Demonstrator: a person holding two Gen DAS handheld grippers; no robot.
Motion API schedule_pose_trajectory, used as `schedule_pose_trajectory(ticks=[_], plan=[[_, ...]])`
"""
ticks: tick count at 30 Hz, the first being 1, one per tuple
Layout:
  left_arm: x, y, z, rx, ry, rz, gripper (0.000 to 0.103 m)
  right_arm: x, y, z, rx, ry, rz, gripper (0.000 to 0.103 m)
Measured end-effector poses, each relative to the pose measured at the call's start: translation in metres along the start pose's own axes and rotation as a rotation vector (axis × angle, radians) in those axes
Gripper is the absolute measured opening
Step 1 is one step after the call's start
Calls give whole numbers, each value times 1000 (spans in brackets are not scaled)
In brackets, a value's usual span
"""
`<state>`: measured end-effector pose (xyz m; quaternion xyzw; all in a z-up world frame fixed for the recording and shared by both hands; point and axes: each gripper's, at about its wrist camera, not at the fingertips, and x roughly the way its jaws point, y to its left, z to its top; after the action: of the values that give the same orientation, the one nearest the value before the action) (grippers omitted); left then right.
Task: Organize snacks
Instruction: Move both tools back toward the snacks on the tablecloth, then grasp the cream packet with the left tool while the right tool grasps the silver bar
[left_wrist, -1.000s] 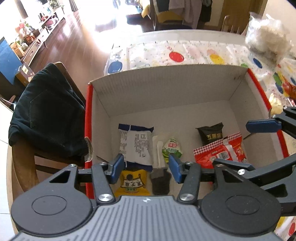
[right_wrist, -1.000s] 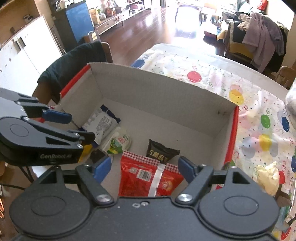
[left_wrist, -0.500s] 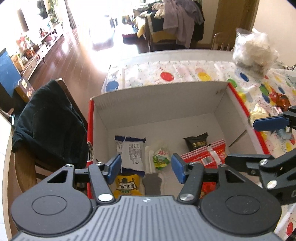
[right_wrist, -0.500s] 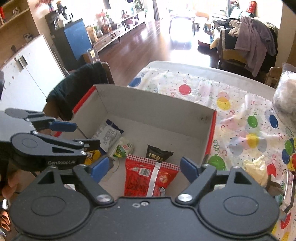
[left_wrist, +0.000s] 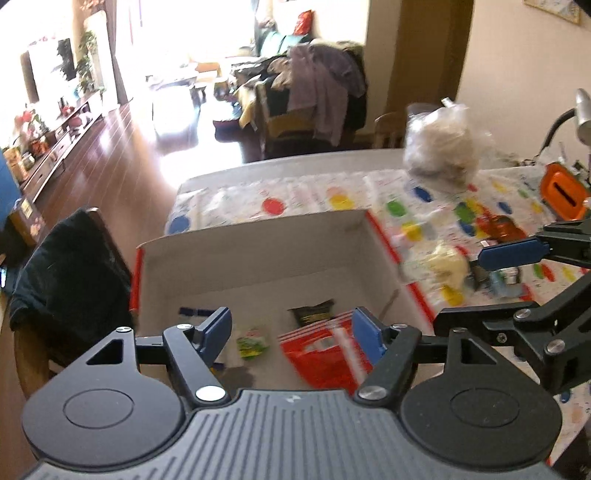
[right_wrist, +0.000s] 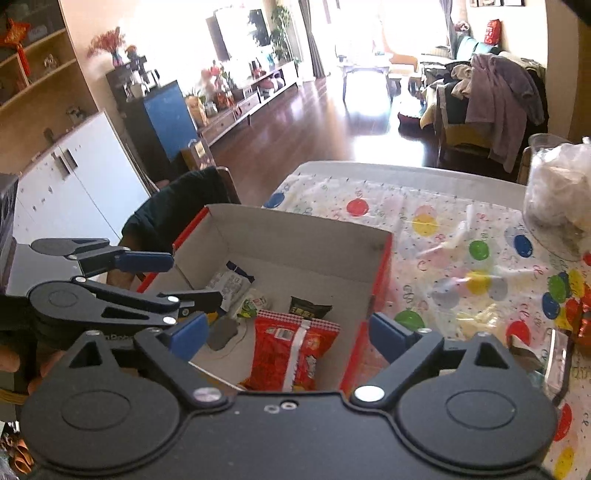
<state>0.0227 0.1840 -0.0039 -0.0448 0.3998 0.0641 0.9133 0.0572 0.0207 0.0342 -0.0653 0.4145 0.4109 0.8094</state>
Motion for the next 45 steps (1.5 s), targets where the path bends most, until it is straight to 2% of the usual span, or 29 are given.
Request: schedule_pose_trajectory(ticks=[6,12,17,25,35,45], plan=[[-14,-41,2,8,-80,-37,78,-35,-32,-15,27,-52,12,98],[-9,-89,10,17,-101,-71,83,-67,-75,-32,40,-89,-24,103],[8,-126,16,-17,-85,-103,85,-85,-118,-48,56,-80,-67,103],[51,-182,30,-93,13,-133,85,-95,-197,-64,115,-30,-129,103],[113,-231,55,-106,65,-34,85,-77,-277,-65,248,12,-196,103],[178,-228,72,-215,190,78,85,-27,-314,-63,381,126,-244,100]])
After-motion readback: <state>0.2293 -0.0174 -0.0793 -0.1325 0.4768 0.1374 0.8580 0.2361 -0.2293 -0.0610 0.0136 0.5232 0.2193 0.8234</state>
